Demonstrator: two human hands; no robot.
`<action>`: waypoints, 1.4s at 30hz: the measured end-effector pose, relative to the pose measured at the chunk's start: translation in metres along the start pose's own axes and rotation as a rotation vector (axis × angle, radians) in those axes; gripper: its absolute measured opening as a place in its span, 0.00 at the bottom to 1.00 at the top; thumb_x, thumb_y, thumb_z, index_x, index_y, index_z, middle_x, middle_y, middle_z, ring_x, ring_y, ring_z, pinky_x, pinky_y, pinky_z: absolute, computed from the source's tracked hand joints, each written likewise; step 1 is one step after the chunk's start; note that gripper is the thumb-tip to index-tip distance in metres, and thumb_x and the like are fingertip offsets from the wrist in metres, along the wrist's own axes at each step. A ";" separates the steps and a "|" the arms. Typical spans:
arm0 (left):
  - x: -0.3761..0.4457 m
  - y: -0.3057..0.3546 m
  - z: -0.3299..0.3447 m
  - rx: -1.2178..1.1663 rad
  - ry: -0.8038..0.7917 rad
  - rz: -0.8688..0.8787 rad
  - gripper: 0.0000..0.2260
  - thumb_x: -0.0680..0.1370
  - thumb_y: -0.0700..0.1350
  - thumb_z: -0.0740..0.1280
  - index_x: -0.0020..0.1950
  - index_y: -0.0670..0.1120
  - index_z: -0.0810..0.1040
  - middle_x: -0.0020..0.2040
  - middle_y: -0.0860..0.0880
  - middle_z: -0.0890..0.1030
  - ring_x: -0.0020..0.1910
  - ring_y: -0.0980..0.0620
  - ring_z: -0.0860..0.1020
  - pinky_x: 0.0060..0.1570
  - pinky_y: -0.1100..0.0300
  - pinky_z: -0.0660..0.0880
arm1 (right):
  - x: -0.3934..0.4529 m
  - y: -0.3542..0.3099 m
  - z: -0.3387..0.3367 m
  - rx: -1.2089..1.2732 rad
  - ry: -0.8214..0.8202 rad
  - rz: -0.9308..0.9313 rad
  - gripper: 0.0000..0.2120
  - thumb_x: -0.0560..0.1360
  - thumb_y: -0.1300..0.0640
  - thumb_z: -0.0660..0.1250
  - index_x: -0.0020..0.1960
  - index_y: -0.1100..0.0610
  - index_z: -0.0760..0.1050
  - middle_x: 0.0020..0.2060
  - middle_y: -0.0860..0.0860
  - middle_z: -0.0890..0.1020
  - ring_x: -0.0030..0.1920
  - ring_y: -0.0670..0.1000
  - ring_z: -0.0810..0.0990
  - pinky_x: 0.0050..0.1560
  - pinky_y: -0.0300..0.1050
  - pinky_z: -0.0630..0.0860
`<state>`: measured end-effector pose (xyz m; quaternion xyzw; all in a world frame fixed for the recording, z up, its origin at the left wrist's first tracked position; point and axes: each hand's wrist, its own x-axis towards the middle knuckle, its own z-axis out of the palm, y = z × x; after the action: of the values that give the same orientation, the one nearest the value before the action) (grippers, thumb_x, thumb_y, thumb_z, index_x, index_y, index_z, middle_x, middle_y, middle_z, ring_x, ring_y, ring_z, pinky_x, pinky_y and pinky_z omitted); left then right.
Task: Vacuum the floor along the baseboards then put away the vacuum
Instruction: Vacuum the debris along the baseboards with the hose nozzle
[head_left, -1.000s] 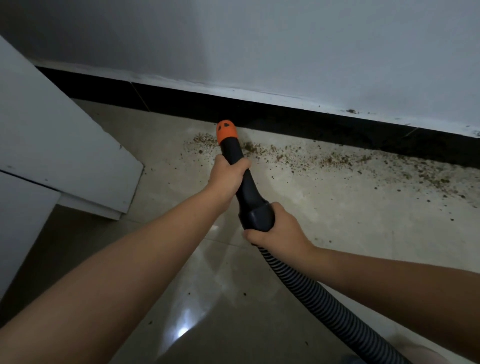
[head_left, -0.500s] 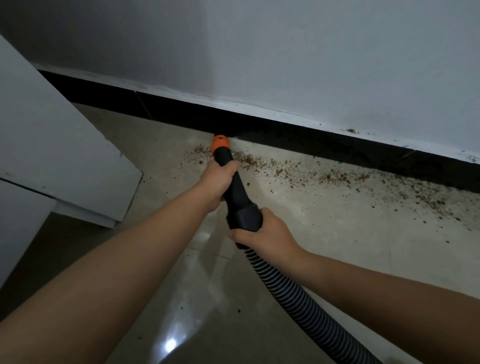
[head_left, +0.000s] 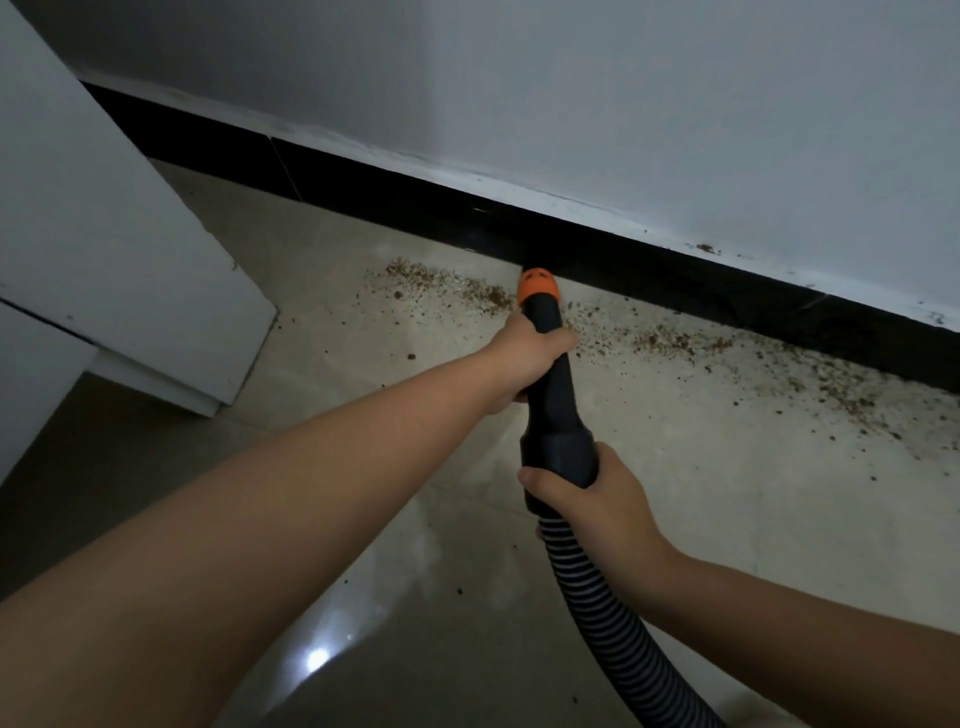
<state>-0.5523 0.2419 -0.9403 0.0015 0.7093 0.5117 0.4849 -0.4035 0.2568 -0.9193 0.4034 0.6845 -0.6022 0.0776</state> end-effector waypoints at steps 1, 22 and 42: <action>0.000 0.000 0.001 0.005 -0.006 0.000 0.22 0.78 0.47 0.63 0.69 0.41 0.62 0.48 0.44 0.73 0.45 0.46 0.74 0.47 0.52 0.75 | -0.001 0.001 0.000 0.001 0.007 0.003 0.15 0.66 0.52 0.73 0.46 0.51 0.68 0.44 0.54 0.79 0.44 0.57 0.81 0.47 0.56 0.80; 0.003 -0.011 0.138 0.163 -0.268 0.060 0.22 0.79 0.47 0.61 0.68 0.41 0.59 0.59 0.43 0.71 0.51 0.46 0.73 0.52 0.52 0.74 | -0.029 0.066 -0.088 -0.046 0.305 0.140 0.16 0.66 0.55 0.75 0.45 0.50 0.68 0.42 0.52 0.79 0.41 0.52 0.81 0.39 0.45 0.78; 0.013 -0.003 0.198 0.171 -0.448 0.052 0.23 0.79 0.47 0.61 0.70 0.41 0.58 0.62 0.43 0.70 0.52 0.46 0.72 0.49 0.54 0.72 | -0.027 0.084 -0.116 0.034 0.505 0.198 0.15 0.66 0.55 0.74 0.45 0.49 0.69 0.42 0.53 0.80 0.43 0.57 0.81 0.46 0.59 0.79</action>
<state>-0.4211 0.3902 -0.9528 0.1743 0.6245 0.4488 0.6150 -0.2873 0.3432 -0.9362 0.6072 0.6292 -0.4832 -0.0439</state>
